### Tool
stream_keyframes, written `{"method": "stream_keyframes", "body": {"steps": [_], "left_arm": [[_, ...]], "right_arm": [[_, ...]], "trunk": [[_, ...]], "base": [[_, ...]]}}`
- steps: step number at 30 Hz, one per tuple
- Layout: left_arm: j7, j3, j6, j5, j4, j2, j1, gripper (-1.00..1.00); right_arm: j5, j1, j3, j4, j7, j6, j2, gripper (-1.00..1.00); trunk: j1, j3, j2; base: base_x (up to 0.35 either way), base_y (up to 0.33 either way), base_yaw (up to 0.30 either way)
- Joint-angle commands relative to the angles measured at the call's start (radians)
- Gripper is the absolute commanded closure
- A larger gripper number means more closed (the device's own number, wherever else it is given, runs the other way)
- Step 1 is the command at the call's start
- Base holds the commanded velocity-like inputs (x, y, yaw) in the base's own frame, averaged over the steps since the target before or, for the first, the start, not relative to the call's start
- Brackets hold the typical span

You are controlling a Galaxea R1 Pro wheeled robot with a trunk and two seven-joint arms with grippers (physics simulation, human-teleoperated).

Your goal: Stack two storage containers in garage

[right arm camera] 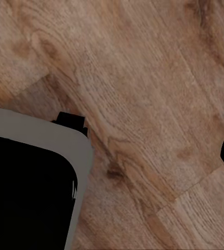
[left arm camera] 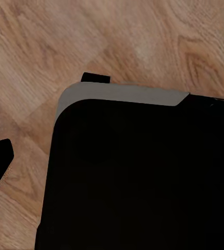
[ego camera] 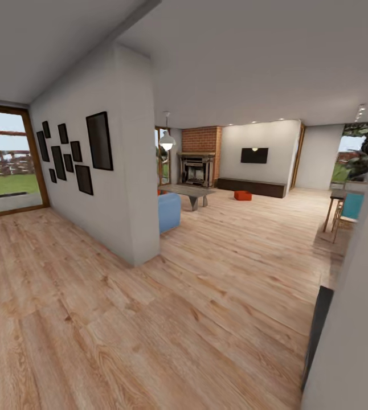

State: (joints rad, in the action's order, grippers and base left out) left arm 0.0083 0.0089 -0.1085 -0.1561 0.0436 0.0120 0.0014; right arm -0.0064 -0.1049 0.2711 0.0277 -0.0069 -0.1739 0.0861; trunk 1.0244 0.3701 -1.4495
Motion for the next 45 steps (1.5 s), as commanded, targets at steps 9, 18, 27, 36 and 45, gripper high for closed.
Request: {"method": "stream_keyframes", "body": {"steps": [9, 18, 27, 36, 45], "left_arm": [[0.001, 0.0, -0.003, -0.006, 0.001, 0.0, 0.0, -1.0], [0.001, 0.0, -0.003, -0.006, 0.001, 0.0, 0.0, -1.0], [0.001, 0.0, -0.003, -0.006, 0.001, 0.0, 0.0, -1.0], [0.001, 0.0, -0.003, -0.006, 0.001, 0.0, 0.0, -1.0], [0.001, 0.0, -0.004, -0.006, 0.001, 0.0, 0.0, -1.0]], "right_arm": [[0.0, -0.002, 0.009, 0.003, -0.001, -0.006, 0.0, -1.0], [-0.003, -0.001, 0.004, 0.003, -0.001, -0.007, 0.0, -1.0], [-0.004, -0.002, 0.004, -0.001, -0.002, -0.008, -0.001, -1.0], [0.009, -0.001, 0.017, -0.002, -0.001, -0.009, 0.002, -1.0], [0.011, -0.001, 0.02, -0.004, -0.001, -0.011, 0.004, -1.0]], "trunk": [[0.001, 0.001, 0.0], [0.001, 0.001, 0.0], [0.001, 0.001, 0.0], [0.001, 0.001, 0.0], [0.001, 0.001, 0.0]], "base": [[0.323, 0.0, 0.0], [0.323, 0.0, 0.0], [0.323, 0.0, 0.0], [0.323, 0.0, 0.0], [0.323, 0.0, 0.0]]}}
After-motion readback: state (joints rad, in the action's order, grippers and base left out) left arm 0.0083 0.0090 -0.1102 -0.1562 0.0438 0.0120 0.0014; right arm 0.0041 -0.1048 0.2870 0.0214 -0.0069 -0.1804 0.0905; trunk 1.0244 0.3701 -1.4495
